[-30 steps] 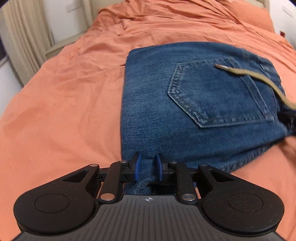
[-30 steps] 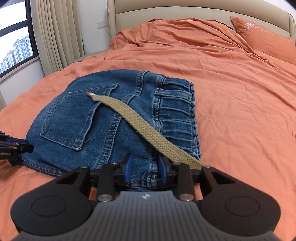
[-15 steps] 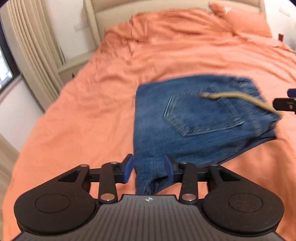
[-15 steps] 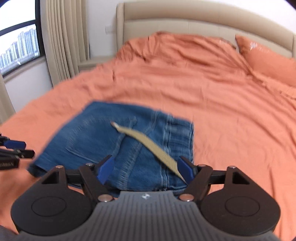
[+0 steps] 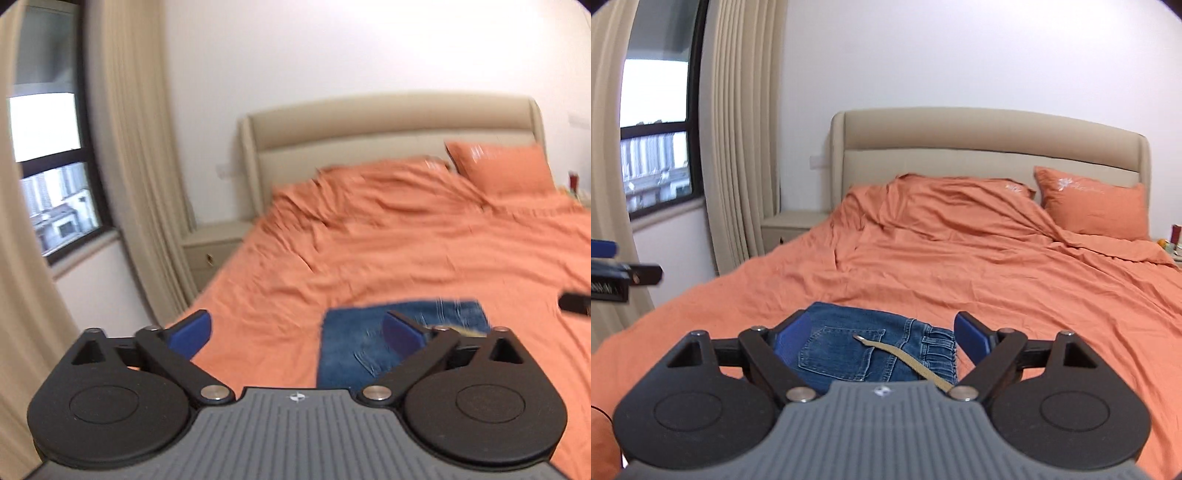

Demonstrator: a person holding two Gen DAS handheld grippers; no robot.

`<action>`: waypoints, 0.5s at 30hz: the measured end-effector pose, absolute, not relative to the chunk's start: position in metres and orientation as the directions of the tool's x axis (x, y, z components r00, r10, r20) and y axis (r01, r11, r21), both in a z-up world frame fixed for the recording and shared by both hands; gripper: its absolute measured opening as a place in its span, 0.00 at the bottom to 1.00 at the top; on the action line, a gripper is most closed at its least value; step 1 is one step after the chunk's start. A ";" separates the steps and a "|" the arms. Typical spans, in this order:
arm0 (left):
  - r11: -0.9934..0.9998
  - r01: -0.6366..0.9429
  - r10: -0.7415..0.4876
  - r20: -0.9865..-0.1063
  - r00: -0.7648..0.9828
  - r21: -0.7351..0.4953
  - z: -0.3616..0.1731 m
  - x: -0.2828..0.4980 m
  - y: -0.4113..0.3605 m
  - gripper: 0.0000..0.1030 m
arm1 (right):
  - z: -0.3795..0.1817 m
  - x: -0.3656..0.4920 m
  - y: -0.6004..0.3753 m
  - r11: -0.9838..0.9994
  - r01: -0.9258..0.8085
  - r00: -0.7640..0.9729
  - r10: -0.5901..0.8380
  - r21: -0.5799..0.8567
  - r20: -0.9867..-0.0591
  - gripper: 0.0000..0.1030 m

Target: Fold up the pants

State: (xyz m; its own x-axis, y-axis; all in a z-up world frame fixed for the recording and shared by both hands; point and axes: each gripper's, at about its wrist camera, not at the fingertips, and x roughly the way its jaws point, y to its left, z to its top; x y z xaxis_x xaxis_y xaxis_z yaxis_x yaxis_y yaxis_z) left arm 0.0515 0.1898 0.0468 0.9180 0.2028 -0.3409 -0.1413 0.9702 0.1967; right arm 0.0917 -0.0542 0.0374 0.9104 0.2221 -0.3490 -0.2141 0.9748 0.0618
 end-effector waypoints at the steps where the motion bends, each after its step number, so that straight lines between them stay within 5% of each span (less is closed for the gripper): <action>1: 0.970 -0.151 0.207 -0.318 0.925 0.191 0.047 0.042 0.189 1.00 | 0.038 0.081 -0.054 0.977 -0.207 0.916 0.215 0.059 -0.338 0.79; 9: 0.965 -0.211 0.253 -0.355 0.900 0.155 0.015 0.018 0.173 1.00 | 0.020 0.023 -0.051 0.992 -0.123 0.943 0.130 0.041 -0.307 0.79; 15: 0.977 -0.171 0.210 -0.453 0.866 0.127 -0.019 0.020 0.158 1.00 | -0.006 0.022 -0.046 0.994 -0.101 0.919 0.112 0.049 -0.378 0.79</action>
